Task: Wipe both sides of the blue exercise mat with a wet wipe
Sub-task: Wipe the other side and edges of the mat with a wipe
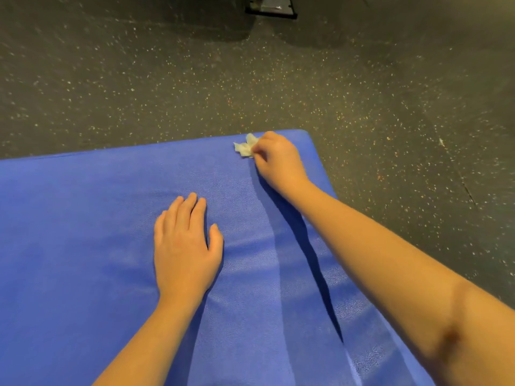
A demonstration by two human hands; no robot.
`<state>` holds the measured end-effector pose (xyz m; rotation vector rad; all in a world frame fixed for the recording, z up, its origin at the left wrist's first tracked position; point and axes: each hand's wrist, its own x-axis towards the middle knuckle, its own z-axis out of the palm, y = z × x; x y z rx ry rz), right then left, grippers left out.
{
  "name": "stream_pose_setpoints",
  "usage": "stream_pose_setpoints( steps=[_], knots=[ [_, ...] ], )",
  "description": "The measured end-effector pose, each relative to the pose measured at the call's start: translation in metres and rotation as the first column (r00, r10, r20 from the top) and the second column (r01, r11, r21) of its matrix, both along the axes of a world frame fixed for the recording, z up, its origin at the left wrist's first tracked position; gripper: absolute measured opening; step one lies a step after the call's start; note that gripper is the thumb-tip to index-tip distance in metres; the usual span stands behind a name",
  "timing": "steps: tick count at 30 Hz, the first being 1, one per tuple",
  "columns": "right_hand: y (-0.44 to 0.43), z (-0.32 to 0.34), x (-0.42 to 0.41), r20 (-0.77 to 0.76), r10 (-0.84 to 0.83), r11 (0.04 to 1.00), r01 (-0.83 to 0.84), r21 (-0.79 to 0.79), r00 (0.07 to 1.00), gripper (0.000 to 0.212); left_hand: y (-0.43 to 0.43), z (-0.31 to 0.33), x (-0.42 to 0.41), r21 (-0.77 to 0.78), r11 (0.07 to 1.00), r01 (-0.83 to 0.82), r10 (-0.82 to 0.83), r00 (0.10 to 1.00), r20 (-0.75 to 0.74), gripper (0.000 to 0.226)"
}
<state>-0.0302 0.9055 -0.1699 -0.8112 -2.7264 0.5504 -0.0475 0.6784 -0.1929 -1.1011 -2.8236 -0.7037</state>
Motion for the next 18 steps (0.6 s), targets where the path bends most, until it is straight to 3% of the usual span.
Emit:
stream_pose_setpoints(
  steps=[1,4,5,6,8,10,11,13,15,16,18],
  knots=[
    [0.008,0.001,-0.002,0.027,-0.029,0.999,0.029,0.015,0.999,0.021,0.000,0.000,0.000,0.001,1.000,0.000,0.000,1.000,0.000,0.053],
    [0.027,0.008,-0.014,0.055,-0.379,0.925,0.379,0.015,0.924,0.031,-0.001,0.000,0.000,0.002,1.000,0.001,-0.001,1.000,0.002,0.052],
    [0.022,0.009,-0.020,0.054,-0.425,0.904,0.427,-0.015,0.903,0.030,-0.001,-0.001,0.000,0.004,1.000,0.000,0.000,1.000,0.004,0.051],
    [0.011,0.009,-0.024,0.028,-0.379,0.924,0.380,-0.052,0.925,0.025,0.000,-0.001,0.000,0.004,1.000,-0.001,0.001,1.000,0.005,0.051],
    [-0.021,0.004,-0.027,-0.019,-0.069,0.991,0.066,-0.114,0.997,0.019,0.000,-0.001,0.000,0.003,1.000,-0.001,0.001,1.000,0.004,0.050],
    [-0.033,0.002,-0.013,0.011,0.202,0.976,-0.201,-0.080,0.979,0.016,0.001,-0.001,0.000,0.008,1.000,-0.003,0.003,1.000,-0.001,0.050],
    [-0.024,0.003,-0.009,0.046,0.224,0.974,-0.223,-0.027,0.974,0.017,0.001,-0.001,0.000,0.012,1.000,-0.005,0.005,1.000,-0.002,0.050],
    [0.004,0.004,-0.003,0.112,0.003,0.996,-0.013,0.089,0.994,0.020,0.000,-0.002,0.000,0.017,1.000,-0.002,0.002,1.000,-0.003,0.051],
    [0.027,0.003,0.008,0.109,-0.332,0.937,0.314,0.152,0.937,0.022,-0.001,-0.003,-0.001,0.021,1.000,0.000,0.000,1.000,-0.004,0.051],
    [0.024,0.002,0.013,0.081,-0.388,0.916,0.374,0.145,0.918,0.022,0.000,-0.004,0.000,0.019,1.000,-0.001,0.001,1.000,-0.004,0.051],
    [-0.001,-0.003,0.020,-0.014,-0.234,0.967,0.234,0.099,0.972,0.021,0.000,-0.004,0.000,0.010,1.000,-0.004,0.004,1.000,-0.002,0.052]
  ],
)
